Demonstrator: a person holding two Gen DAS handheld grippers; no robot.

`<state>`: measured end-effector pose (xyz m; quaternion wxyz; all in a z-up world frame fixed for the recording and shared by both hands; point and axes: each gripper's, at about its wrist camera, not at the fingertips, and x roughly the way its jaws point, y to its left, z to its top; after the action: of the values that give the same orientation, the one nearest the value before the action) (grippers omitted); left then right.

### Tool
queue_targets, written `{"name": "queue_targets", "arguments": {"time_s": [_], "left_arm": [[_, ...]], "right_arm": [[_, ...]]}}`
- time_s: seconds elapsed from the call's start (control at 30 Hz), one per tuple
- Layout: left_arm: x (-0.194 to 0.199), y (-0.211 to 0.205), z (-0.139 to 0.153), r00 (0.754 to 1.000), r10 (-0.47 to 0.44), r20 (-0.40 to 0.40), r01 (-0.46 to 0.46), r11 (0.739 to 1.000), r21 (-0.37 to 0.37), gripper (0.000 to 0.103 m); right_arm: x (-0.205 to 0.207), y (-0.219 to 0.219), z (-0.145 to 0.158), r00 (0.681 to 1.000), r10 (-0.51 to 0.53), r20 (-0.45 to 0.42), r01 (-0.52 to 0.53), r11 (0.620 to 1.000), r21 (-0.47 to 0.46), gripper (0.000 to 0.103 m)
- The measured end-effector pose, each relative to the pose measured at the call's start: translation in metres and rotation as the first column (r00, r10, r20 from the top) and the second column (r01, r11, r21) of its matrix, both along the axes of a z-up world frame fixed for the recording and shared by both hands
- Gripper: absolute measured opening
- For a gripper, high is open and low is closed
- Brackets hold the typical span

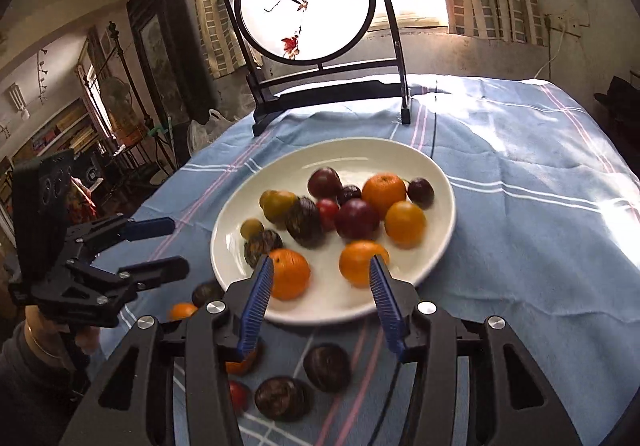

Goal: Organize fruits

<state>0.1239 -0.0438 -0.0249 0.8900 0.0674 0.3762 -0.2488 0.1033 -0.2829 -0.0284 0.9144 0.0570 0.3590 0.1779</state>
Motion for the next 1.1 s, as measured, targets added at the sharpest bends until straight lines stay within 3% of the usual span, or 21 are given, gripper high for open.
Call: {"name": "queue_targets", "arguments": {"time_s": [0.13,0.37,0.5,0.53,0.67,0.77,0.9,1.0,1.1], "left_arm": [[-0.026,0.005,-0.022,0.999,-0.023,-0.028,0.025,0.998,0.055,0.077],[-0.03,0.0,-0.04,0.998,-0.009,-0.057,0.012,0.999,0.052,0.074],[-0.014,-0.004,-0.053,0.988,-0.002,-0.156,0.006,1.0,0.03,0.038],[-0.014,-0.006,-0.055,0.987,-0.003,-0.162,0.009,0.999,0.037,0.037],[-0.018,-0.014,-0.056,0.991,-0.003,-0.137,0.015,0.996,0.093,0.037],[-0.016,-0.008,-0.054,0.989,0.008,-0.147,-0.001,0.999,0.049,0.037],[-0.03,0.0,-0.04,0.998,0.046,-0.051,-0.044,0.998,0.044,0.036],[-0.04,0.013,-0.032,0.997,0.044,-0.07,-0.046,0.999,-0.028,0.036],[-0.051,0.025,-0.027,0.996,0.052,-0.066,-0.055,0.997,-0.053,0.036]], "right_arm": [[-0.03,0.0,-0.016,1.0,0.006,-0.022,-0.006,1.0,-0.003,0.051],[-0.047,-0.01,-0.026,1.0,0.0,-0.017,0.0,0.999,0.035,0.051],[-0.047,-0.01,-0.027,1.0,-0.006,-0.014,0.006,0.999,0.034,0.051],[-0.048,-0.01,-0.027,1.0,-0.003,-0.012,0.003,0.999,0.033,0.051],[-0.05,-0.004,-0.028,1.0,0.011,-0.002,-0.011,1.0,-0.001,0.051],[-0.051,0.007,-0.029,0.998,0.055,-0.006,-0.055,0.998,-0.041,0.051],[-0.05,0.024,-0.035,0.993,0.104,-0.047,-0.109,0.986,-0.124,0.051],[-0.049,0.031,-0.039,0.99,0.119,-0.074,-0.13,0.978,-0.162,0.051],[-0.046,0.04,-0.043,0.989,0.102,-0.107,-0.124,0.967,-0.221,0.051]]}}
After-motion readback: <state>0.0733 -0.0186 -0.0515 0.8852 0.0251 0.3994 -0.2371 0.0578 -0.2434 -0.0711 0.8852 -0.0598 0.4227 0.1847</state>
